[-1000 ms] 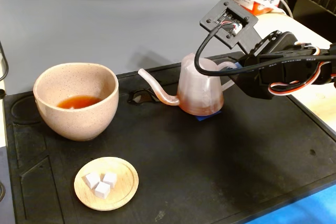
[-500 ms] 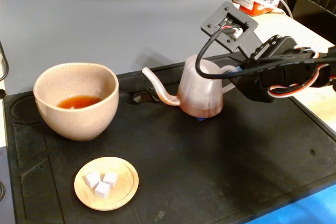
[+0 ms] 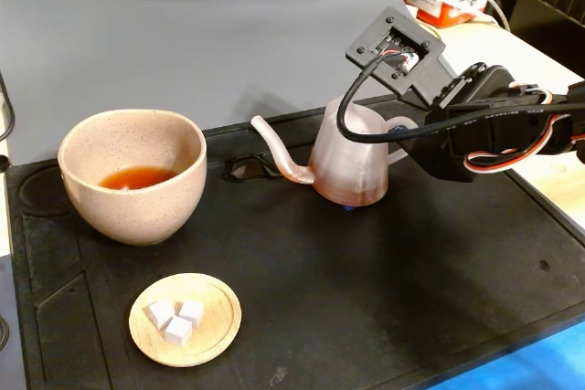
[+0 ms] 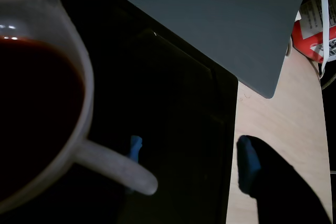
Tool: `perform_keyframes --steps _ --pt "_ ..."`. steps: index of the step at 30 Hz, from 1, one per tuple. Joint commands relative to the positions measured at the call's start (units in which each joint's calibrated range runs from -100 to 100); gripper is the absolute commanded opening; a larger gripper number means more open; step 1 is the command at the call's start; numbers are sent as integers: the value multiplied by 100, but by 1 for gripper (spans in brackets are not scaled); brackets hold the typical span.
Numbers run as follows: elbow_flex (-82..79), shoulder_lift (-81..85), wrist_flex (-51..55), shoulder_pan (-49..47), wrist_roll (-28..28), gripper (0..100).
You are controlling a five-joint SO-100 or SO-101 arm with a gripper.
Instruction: Pick up a kettle and pour liquid into a cup.
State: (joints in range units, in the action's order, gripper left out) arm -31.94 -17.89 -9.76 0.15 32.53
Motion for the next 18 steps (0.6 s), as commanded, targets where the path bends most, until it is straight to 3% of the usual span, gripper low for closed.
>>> perform_keyframes --steps 1,18 --pt "226 49 -101 4 -7 24" --pt "-9 117 -23 -118 19 22"
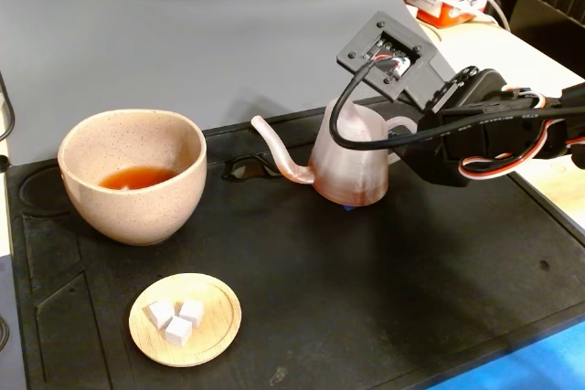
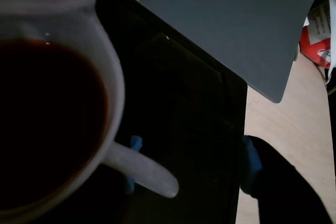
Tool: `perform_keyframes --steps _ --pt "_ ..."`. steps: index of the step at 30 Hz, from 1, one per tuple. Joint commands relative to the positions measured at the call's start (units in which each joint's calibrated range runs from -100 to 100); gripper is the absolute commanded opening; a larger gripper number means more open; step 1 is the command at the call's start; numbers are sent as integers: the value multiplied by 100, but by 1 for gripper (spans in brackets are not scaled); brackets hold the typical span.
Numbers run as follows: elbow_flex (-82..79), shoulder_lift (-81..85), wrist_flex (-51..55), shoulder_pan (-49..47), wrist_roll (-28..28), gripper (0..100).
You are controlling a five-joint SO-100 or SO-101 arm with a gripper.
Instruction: Pick up a kettle and pour liquid into a cup.
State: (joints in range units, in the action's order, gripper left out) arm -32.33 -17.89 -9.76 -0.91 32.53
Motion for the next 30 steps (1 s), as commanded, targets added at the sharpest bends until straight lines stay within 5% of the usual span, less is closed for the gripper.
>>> perform_keyframes --steps 1,22,30 --pt "29 126 -31 -12 24 20" --pt "-1994 1960 -31 -4 30 18" --pt "-4163 4349 -23 -12 45 11"
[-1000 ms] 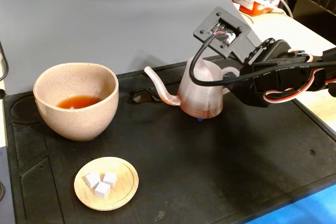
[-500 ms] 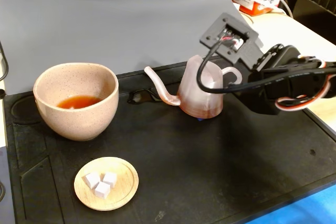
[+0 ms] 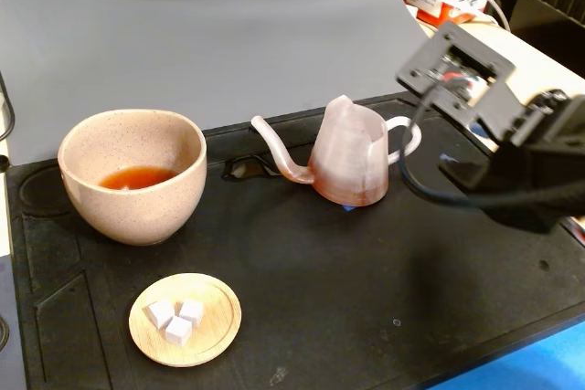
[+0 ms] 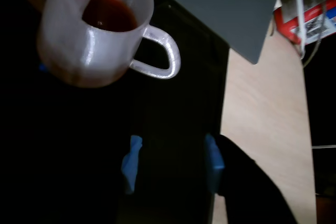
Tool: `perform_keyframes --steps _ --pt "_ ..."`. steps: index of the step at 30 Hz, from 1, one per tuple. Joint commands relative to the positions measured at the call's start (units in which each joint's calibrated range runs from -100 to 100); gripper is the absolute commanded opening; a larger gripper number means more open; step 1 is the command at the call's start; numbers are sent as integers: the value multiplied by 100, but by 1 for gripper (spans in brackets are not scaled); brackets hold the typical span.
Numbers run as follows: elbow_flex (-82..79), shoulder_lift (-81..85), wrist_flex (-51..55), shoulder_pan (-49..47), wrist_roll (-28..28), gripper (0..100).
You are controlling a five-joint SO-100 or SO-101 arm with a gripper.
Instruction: Pick up a kettle and pour liquid into a cup.
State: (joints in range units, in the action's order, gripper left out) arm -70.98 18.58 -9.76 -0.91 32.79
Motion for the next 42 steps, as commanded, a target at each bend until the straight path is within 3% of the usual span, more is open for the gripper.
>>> perform_keyframes --steps 1,8,12,21,26,33,42 --pt "-524 1052 -23 -12 145 9" --pt "-1341 2511 -23 -12 775 7" --pt "-1613 2963 -14 18 1132 1" --pt "-2756 4431 -5 11 1929 1" --pt "-2884 5403 1542 49 1929 1" --pt "-2893 6862 4482 -4 1929 1" --pt "-2902 7161 6393 -4 1929 1"
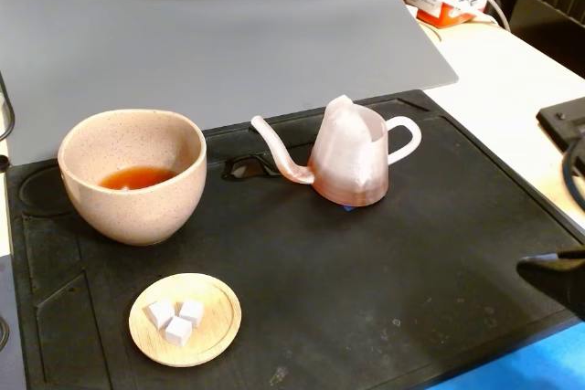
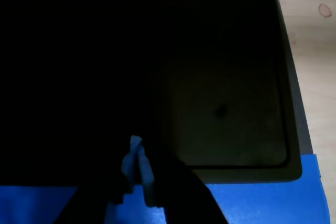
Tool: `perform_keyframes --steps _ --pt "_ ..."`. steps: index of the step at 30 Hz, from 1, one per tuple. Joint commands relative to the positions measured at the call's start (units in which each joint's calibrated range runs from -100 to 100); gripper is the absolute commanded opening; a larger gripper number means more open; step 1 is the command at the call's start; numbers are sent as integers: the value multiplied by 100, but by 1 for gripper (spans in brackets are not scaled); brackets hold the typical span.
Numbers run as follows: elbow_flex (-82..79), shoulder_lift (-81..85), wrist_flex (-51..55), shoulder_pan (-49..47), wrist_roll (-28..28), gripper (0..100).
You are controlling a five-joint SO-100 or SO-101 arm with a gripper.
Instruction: Pick up a kettle and pour liquid into a cup.
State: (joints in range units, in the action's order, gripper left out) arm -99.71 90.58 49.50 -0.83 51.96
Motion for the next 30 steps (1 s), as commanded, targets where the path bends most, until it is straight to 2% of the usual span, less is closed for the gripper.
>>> perform_keyframes --steps 1,10,30 --pt "-29 -39 692 -12 2 1" --pt "-29 -39 2110 -12 -35 1" --pt "-29 -48 2128 26 -40 1"
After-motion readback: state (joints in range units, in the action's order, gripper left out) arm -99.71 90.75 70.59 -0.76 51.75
